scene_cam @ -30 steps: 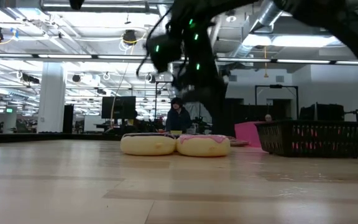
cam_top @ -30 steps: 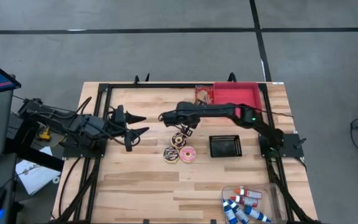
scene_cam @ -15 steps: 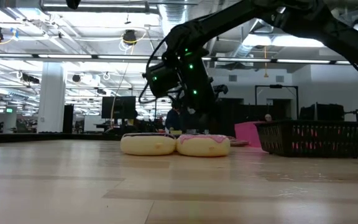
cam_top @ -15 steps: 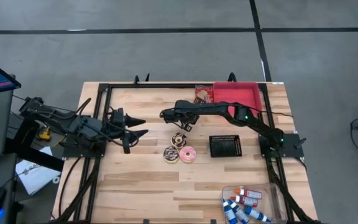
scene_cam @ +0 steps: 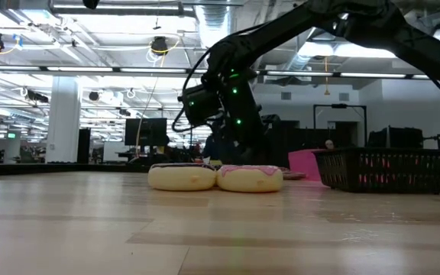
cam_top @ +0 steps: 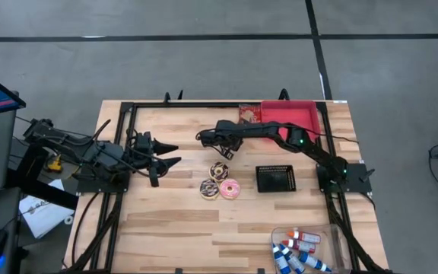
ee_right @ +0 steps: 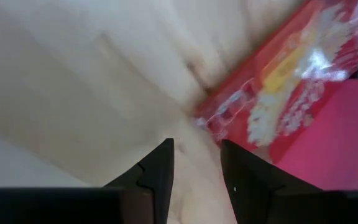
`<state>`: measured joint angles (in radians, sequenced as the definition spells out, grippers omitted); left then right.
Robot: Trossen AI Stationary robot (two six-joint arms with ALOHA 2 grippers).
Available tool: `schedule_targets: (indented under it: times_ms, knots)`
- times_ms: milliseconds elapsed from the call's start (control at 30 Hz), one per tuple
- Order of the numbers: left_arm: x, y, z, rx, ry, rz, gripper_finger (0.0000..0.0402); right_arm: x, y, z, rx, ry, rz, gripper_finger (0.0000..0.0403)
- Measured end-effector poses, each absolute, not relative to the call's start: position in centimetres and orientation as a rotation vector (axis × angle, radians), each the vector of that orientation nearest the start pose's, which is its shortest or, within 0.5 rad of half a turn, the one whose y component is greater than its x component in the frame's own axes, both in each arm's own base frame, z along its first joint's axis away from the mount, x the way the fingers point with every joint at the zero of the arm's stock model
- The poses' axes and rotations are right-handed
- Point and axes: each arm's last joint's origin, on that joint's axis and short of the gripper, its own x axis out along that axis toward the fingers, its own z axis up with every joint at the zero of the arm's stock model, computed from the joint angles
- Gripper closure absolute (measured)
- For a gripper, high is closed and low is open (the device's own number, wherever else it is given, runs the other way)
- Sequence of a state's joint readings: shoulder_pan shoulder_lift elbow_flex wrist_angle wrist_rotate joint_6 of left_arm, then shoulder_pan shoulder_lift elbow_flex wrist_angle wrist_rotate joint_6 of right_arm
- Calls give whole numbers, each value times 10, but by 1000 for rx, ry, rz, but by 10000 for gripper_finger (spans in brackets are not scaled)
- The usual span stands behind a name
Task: Pick & Place Food Item
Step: Put the red popcorn bag into the red bin
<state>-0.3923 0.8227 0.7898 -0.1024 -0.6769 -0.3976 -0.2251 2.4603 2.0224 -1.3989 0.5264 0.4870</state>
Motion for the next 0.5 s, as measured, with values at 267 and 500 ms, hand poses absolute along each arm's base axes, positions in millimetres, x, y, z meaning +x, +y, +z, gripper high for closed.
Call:
schedule_targets:
  times_ms: [267, 500]
  knots:
    - [170, -51, 337, -329, 58, 304, 186, 426, -117, 120, 36, 1687, -953, 279]
    - [171, -51, 339, -344, 33, 299, 186, 424, -125, 118, -4, 1689, -974, 279]
